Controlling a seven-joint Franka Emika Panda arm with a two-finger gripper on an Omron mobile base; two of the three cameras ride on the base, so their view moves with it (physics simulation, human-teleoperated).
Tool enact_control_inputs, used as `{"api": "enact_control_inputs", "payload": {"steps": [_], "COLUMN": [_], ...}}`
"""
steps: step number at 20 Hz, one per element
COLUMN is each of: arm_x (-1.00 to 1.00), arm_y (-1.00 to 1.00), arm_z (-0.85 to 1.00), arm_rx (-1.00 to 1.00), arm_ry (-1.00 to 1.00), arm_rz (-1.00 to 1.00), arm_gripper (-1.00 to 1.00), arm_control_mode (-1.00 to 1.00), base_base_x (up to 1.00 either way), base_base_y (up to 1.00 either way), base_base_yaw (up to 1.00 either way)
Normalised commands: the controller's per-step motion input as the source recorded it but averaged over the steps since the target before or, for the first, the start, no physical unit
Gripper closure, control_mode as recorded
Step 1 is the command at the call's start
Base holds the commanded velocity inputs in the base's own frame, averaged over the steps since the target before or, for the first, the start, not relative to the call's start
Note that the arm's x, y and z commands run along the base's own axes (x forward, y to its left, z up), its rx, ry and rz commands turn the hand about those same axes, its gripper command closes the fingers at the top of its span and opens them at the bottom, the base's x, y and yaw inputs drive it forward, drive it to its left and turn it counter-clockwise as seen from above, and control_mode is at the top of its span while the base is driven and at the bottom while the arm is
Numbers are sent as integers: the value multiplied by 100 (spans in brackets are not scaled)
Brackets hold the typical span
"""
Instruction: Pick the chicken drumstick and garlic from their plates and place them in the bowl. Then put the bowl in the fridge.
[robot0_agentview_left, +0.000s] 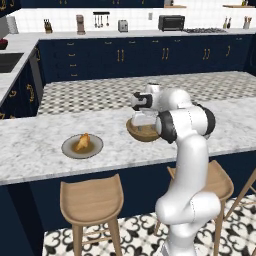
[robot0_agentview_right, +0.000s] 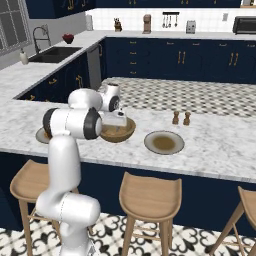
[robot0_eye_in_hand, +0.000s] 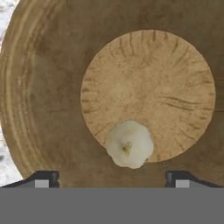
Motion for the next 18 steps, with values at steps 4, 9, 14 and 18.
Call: {"api": "enact_control_inputs", "payload": {"steps": [4, 9, 14, 18], "arm_x": [-46, -100, -96, -42], "arm_y": [22, 71, 97, 96], "arm_z": [89, 31, 4, 1], "arm_rx": [0, 0, 0, 0], "arm_ry": [-2, -6, -4, -1], "arm_rz": [2, 0, -6, -13], "arm_gripper": [-100, -100, -100, -100], "arm_control_mode": [-100, -100, -100, -100], "base_base_x": [0, 0, 0, 0], "base_base_y": [0, 0, 0, 0], "base_base_yaw": [0, 0, 0, 0]}}
